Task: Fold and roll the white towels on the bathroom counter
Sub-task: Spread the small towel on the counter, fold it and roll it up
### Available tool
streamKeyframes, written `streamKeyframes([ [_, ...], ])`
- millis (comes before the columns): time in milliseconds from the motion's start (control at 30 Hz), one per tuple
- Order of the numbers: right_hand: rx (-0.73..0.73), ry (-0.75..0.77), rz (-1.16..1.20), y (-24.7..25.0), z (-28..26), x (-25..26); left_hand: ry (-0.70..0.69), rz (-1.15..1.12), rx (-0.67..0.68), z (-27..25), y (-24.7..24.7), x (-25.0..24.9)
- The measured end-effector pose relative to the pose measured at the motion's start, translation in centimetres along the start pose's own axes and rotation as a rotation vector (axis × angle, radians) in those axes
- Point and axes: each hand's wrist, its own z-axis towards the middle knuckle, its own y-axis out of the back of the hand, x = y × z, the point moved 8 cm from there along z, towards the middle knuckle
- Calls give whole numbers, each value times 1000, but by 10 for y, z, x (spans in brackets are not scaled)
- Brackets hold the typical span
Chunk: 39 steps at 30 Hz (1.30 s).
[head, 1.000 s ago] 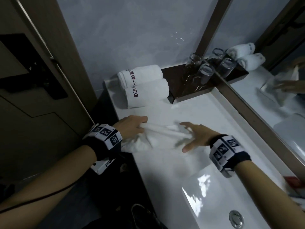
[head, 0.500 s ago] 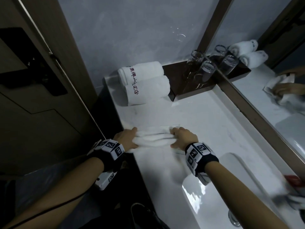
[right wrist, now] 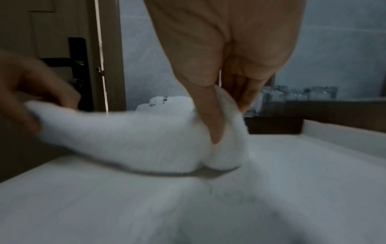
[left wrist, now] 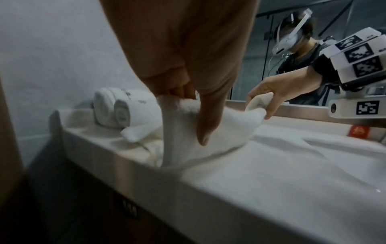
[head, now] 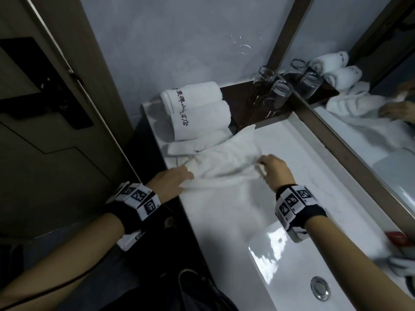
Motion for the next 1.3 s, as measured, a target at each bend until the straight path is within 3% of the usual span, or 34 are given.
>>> streamKeyframes([
  [133, 187, -98, 91, -28, -28, -24, -60, -2, 163, -21, -44, 2],
  [333, 438, -173, -50, -52, -59, -51, -79, -98, 124, -41, -59, 8],
  [467, 602, -194, -81, -63, -70, -59, -115, -135, 173, -50, -67, 5],
  [667, 704, -158, 127, -59, -73, -61, -80, -157, 133, -49, -71, 16],
  [733, 666, -172, 204, -54, -67, -64, -97, -157, 131, -48, -70, 17],
  [900, 383, -178, 364, -38, -44, -75, -58, -275, 12, -42, -47, 24],
  [1100, 155, -175, 494, -24, -20, -77, 15, -418, -274, -19, -1, 38],
  [1300, 30, -156, 341, -23, 15, -66, 105, -239, -237, 8, 3, 48],
])
